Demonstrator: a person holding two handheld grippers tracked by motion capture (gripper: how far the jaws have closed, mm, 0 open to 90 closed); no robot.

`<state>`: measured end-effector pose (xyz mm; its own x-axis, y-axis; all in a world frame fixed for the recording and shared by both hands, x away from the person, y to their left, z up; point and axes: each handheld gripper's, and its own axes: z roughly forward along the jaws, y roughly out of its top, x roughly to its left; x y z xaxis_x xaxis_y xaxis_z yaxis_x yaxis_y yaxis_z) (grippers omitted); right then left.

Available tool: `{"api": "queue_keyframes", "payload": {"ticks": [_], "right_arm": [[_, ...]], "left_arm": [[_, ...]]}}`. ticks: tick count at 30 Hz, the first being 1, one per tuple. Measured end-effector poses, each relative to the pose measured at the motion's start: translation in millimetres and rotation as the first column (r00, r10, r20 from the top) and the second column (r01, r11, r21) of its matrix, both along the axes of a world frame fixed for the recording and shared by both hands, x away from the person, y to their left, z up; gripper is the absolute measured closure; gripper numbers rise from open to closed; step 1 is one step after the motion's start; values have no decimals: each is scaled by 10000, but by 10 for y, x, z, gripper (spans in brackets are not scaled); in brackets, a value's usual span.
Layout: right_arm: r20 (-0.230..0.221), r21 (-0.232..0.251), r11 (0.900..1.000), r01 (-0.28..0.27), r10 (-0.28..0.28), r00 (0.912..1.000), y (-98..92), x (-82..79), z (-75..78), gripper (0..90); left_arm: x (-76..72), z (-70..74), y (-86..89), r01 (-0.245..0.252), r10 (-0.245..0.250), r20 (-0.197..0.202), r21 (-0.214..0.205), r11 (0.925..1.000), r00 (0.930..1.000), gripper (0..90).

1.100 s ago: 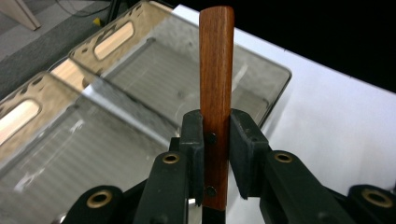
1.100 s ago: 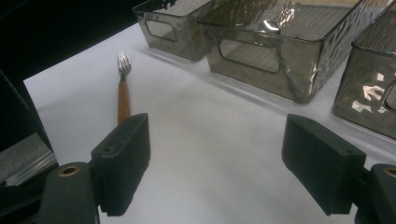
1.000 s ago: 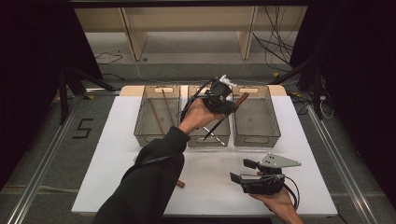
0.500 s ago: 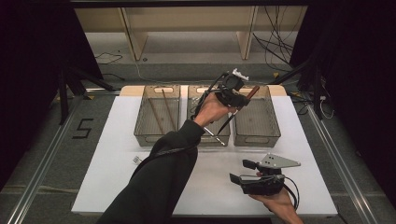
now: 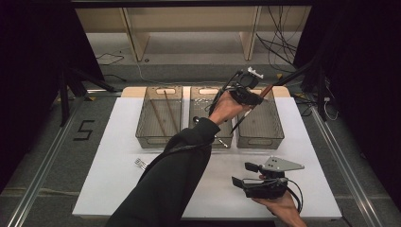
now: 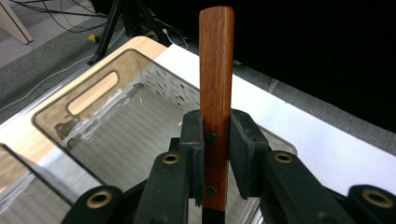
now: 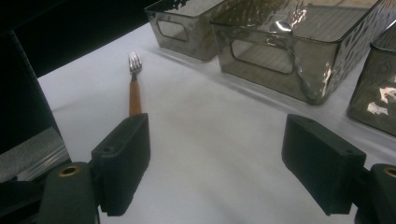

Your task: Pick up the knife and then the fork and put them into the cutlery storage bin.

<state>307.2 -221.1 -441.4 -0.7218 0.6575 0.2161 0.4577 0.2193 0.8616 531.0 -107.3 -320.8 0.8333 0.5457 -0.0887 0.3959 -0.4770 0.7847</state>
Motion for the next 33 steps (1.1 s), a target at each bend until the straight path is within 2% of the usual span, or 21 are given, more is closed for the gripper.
{"api": "queue_keyframes", "payload": {"ticks": [9, 18, 25, 29, 33], "right_arm": [[29, 30, 10000, -24, 24, 10000, 1, -7, 5, 245], [22, 70, 10000, -52, 52, 10000, 0, -14, 7, 245], [20, 112, 9999, -58, 57, 10000, -4, -14, 6, 246], [4, 117, 9999, -81, 81, 10000, 6, -19, 6, 246], [17, 118, 9999, -94, 93, 10000, 4, -21, 7, 246]], "left_arm": [[27, -46, -164, 75, -76, -107, -99, 9999, 9999, 760], [80, -93, -248, 6, -11, -195, -276, 9996, 9998, 760], [114, -141, -257, -152, 147, -125, -386, 9991, 9998, 760], [148, -181, -260, -312, 302, -185, -598, 9977, 9994, 760], [164, -227, -276, -356, 345, -235, -505, 9981, 9991, 760]]}}
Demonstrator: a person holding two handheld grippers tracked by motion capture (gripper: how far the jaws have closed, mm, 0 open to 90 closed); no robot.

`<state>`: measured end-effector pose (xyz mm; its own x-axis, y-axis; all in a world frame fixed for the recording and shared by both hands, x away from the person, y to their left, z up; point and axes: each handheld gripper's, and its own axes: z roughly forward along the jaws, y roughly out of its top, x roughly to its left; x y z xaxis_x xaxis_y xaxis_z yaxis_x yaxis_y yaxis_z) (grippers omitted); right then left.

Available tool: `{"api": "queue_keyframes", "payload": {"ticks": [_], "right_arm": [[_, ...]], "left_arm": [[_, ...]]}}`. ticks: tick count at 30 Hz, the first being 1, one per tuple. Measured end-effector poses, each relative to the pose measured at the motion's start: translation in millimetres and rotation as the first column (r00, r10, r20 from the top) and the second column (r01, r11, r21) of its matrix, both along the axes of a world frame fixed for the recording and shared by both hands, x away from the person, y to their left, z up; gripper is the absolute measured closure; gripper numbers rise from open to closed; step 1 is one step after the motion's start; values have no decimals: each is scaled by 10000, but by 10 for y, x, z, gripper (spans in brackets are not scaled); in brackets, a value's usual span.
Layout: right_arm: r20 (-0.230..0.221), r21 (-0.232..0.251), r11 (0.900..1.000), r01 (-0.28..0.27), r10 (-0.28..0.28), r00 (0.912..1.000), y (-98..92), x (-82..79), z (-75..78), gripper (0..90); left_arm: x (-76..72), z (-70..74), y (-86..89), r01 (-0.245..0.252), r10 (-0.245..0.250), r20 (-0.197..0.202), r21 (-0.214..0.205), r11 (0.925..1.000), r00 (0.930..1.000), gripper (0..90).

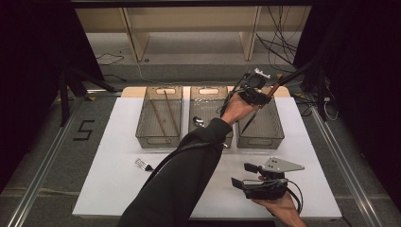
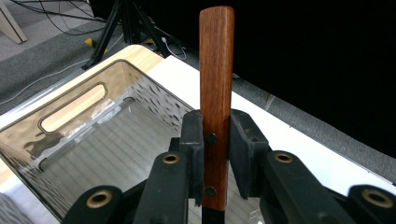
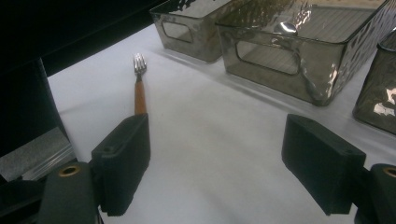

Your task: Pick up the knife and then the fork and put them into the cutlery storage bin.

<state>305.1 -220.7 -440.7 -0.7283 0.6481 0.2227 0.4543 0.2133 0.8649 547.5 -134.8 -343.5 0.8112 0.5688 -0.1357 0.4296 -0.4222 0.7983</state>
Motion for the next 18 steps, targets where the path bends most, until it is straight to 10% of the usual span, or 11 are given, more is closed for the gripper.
{"api": "queue_keyframes", "payload": {"ticks": [18], "right_arm": [[-66, -9, 10000, -37, 37, 10000, 6, -3, -3, 246]], "left_arm": [[6, -213, -21, -392, 405, -293, 439, 9983, 9987, 693]]}}
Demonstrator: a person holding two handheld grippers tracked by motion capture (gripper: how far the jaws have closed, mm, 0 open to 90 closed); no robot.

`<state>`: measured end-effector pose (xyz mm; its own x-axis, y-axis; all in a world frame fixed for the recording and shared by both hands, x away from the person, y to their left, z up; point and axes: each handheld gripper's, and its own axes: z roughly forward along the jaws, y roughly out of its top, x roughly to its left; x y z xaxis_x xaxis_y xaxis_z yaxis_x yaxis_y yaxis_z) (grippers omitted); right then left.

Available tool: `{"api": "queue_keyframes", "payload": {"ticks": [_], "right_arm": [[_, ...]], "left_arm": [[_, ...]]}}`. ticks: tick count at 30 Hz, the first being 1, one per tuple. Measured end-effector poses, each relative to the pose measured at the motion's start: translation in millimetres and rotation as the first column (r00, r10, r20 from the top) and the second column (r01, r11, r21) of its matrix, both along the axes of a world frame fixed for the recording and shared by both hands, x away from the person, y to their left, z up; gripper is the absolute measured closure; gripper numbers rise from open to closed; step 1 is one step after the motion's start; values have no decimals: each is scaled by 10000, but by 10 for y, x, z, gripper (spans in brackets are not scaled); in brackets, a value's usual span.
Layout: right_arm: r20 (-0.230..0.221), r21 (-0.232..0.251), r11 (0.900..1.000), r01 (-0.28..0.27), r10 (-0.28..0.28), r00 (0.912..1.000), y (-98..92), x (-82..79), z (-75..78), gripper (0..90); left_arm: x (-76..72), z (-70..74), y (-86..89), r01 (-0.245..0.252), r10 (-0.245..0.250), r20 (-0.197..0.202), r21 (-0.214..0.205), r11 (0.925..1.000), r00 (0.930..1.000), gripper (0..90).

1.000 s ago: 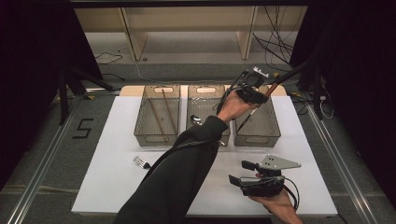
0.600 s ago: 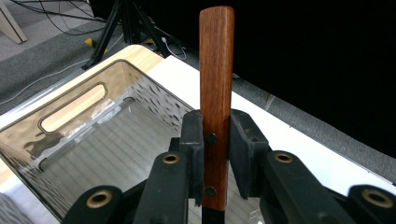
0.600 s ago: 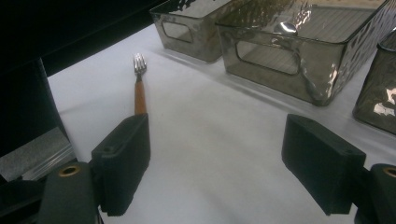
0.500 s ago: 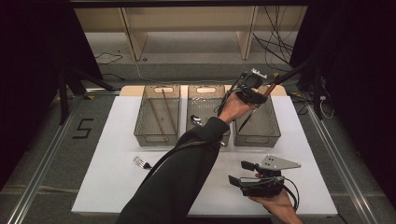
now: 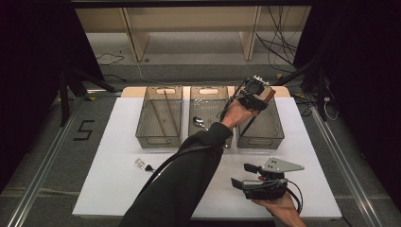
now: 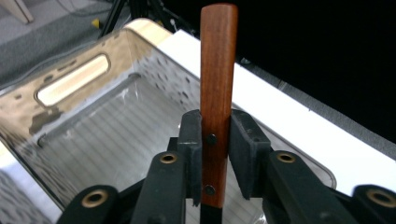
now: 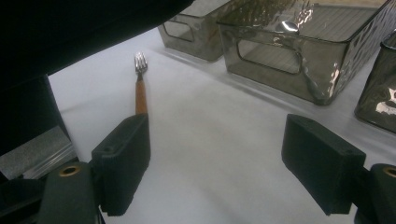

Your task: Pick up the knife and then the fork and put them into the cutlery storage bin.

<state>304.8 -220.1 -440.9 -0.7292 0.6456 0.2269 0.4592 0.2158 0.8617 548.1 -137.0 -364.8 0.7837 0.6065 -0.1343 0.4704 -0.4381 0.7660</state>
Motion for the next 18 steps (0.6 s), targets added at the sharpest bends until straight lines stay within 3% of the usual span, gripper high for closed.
{"api": "queue_keyframes", "payload": {"ticks": [8, 18], "right_arm": [[-17, -58, 10000, -34, 34, 10000, 6, 3, -9, 246], [-27, -141, 9999, 58, -58, 10000, 7, 13, -19, 246]], "left_arm": [[-38, 130, 175, -27, 28, 70, -64, 10000, 10000, 536], [-199, 293, 633, 116, -116, 16, -42, 9999, 9999, 379]]}}
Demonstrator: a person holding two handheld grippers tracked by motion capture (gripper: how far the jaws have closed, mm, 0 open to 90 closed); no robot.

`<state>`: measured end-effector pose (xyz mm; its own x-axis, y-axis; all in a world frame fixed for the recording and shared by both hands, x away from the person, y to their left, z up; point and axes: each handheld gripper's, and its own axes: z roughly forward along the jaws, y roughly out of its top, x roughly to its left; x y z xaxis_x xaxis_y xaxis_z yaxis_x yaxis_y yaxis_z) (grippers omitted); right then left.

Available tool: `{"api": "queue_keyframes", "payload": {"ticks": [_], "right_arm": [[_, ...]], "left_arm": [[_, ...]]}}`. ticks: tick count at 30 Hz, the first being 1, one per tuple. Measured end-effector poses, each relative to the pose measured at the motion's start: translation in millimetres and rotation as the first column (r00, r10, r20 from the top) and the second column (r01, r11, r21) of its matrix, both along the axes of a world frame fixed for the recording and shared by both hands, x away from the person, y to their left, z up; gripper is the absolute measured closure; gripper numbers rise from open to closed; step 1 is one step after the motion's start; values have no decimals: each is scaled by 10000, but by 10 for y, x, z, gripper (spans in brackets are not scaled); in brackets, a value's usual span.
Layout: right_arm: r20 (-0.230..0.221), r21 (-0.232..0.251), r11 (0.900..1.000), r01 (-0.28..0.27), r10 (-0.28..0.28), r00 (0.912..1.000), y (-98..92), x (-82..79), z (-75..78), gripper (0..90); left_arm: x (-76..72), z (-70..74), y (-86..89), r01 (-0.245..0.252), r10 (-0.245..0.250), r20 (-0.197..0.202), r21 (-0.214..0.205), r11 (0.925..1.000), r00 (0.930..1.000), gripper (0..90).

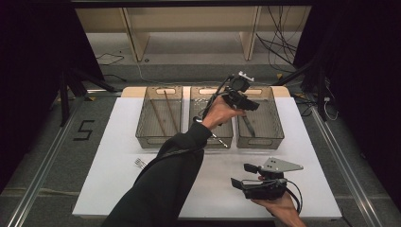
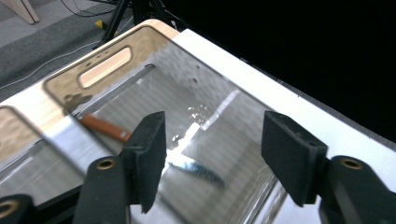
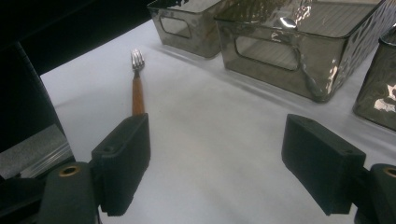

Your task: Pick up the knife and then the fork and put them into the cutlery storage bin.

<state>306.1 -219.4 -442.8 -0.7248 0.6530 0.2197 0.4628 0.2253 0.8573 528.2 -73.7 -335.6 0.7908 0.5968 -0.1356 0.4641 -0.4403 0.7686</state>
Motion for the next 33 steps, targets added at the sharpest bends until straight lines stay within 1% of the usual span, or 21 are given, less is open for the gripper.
{"api": "queue_keyframes", "payload": {"ticks": [3, 6, 9, 14, 19, 23, 25, 27, 28, 31, 33], "right_arm": [[5, -26, 10000, 15, -15, 10000, 1, 3, -3, 246], [-9, -42, 10000, 30, -30, 10000, 1, 6, -6, 246], [-18, -42, 10000, 65, -65, 10000, 0, 9, -9, 246], [-44, -74, 9999, 72, -72, 10000, -4, 12, -10, 246], [-19, -58, 9999, 91, -91, 10000, 3, 12, -12, 246], [-13, -72, 9999, 101, -101, 9999, 1, 15, -15, 246], [-25, -91, 9999, 105, -105, 9999, -3, 15, -12, 246], [-32, -82, 9999, 104, -104, 9999, -4, 15, -12, 246], [-46, -81, 9999, 104, -104, 9999, -4, 16, -12, 246], [-46, -91, 9999, 102, -103, 9999, -4, 17, -13, 245], [-51, -92, 9999, 110, -110, 9999, -2, 19, -15, 246]], "left_arm": [[-36, 18, 138, -42, 42, -59, -3, 10000, 10000, 363], [-90, 40, 281, 4, -3, -51, 45, 10000, 10000, 339], [-162, 65, 438, 67, -67, -40, 5, 10000, 10000, 326], [-274, 73, 653, 142, -144, 93, 244, 9996, 9999, 299], [-406, 83, 831, 336, -346, 232, 459, 9984, 9991, 278], [-502, 69, 968, 522, -546, 286, 764, 9957, 9981, 264], [-547, 43, 1033, 552, -576, 258, 848, 9949, 9980, 259], [-588, 13, 1097, 557, -590, 290, 1021, 9932, 9978, 255], [-607, 0, 1133, 624, -659, 271, 1135, 9916, 9975, 254], [-670, -50, 1225, 722, -749, 177, 1249, 9895, 9970, 248], [-711, -88, 1279, 835, -867, 150, 1510, 9850, 9961, 243]]}}
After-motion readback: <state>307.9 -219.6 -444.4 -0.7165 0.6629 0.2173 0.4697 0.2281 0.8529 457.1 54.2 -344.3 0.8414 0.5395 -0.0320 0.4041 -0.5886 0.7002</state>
